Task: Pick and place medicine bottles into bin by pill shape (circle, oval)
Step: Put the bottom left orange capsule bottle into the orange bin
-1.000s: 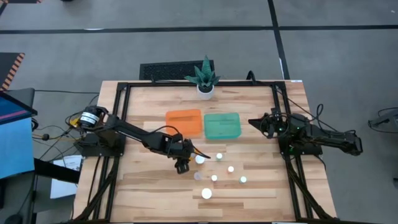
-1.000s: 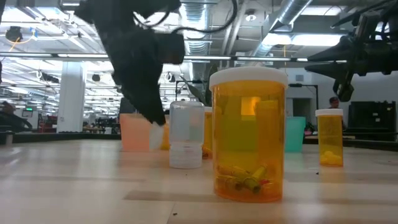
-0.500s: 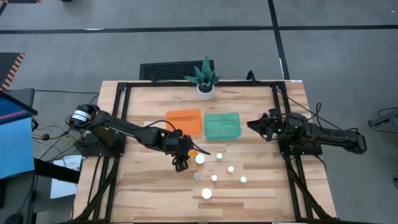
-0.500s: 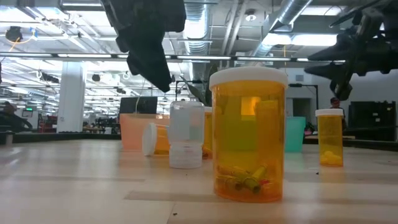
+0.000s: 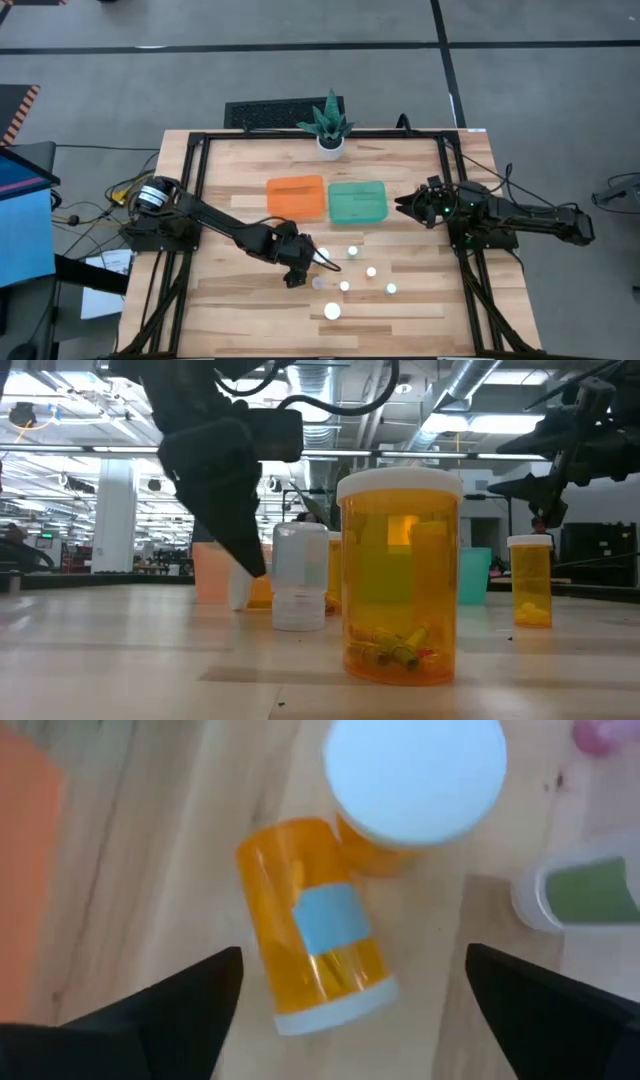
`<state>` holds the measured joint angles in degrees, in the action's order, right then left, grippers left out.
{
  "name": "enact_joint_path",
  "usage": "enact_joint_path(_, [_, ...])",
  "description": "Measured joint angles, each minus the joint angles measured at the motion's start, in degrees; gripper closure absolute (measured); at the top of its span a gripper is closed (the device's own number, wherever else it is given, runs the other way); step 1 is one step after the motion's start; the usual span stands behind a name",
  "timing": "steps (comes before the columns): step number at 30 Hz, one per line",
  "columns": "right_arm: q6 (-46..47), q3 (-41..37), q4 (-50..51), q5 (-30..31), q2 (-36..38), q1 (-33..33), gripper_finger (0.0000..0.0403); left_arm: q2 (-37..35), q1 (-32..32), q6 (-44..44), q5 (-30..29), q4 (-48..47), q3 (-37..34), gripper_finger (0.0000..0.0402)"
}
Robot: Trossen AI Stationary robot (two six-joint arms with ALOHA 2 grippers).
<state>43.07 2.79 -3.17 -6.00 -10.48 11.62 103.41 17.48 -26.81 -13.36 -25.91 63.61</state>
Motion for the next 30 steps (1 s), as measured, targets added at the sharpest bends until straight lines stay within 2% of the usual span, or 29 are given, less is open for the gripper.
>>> enact_joint_path(9, [0.04, 0.02, -0.52, 0.0, 0.0, 0.0, 0.0138, -0.13, 0.84, -1.72, -2.45, -0.27, -0.22, 0.0032])
enact_joint_path(18, [0.07, 0.02, -0.53, 0.0, 0.0, 0.02, 0.0138, -0.11, 1.08, -8.77, -2.58, 3.47, -7.28, 0.0056])
enact_joint_path(23, [0.48, 0.02, -0.53, 0.0, 0.0, 0.02, 0.0138, -0.12, 2.06, -9.41, -3.47, 8.03, -8.74, 0.0058])
enact_joint_path(30, [1.63, 0.02, -0.53, -0.04, 0.0, 0.02, 0.0138, 0.45, 4.45, -11.53, -11.18, 13.22, -8.72, 0.0058])
